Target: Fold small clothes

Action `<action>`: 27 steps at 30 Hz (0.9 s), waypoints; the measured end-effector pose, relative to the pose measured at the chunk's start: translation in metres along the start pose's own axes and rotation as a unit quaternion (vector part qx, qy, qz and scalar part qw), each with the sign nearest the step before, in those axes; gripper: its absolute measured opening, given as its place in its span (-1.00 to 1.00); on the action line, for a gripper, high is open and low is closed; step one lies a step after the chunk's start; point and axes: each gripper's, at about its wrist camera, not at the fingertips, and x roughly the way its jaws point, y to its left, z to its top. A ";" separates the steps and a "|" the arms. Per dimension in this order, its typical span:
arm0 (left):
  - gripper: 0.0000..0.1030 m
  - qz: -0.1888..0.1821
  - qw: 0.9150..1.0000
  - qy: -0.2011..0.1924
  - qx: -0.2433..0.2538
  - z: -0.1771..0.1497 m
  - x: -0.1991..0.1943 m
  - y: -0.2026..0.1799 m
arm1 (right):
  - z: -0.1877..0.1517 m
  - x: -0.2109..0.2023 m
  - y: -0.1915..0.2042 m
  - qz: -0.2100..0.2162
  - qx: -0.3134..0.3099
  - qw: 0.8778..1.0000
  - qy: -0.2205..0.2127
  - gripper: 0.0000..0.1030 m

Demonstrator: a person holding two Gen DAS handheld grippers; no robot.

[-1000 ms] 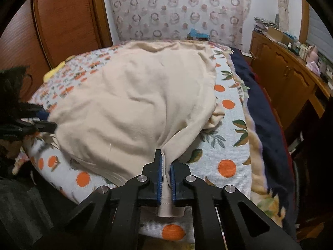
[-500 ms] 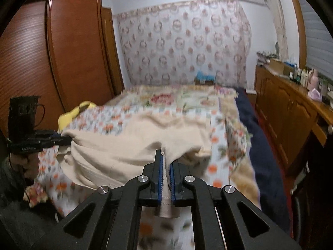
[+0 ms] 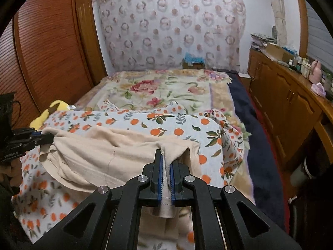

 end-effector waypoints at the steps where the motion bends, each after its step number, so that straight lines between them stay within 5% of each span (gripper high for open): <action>1: -0.81 0.003 1.000 0.006 -0.002 0.004 0.007 0.004 | 0.005 0.004 -0.001 0.000 -0.001 1.000 0.003 -0.89; 5: -0.74 -0.013 1.000 0.001 -0.003 0.010 0.010 0.014 | 0.018 0.015 -0.003 -0.011 -0.003 1.000 0.004 -0.89; 9: -0.04 -0.001 1.000 -0.005 0.013 0.008 0.002 0.017 | 0.025 0.014 0.003 -0.051 -0.028 0.998 -0.004 -0.41; 13: 0.23 -0.008 0.999 0.023 0.024 -0.002 0.002 0.017 | 0.024 -0.006 0.013 -0.044 -0.040 0.998 -0.020 -0.14; 21: 0.29 -0.015 0.997 0.061 0.054 -0.024 0.012 0.008 | -0.014 -0.017 0.031 -0.015 -0.093 0.995 0.013 -0.03; 27: 0.29 -0.001 0.995 0.083 0.050 -0.017 0.042 0.011 | -0.005 0.003 0.028 -0.007 -0.086 0.996 0.035 -0.03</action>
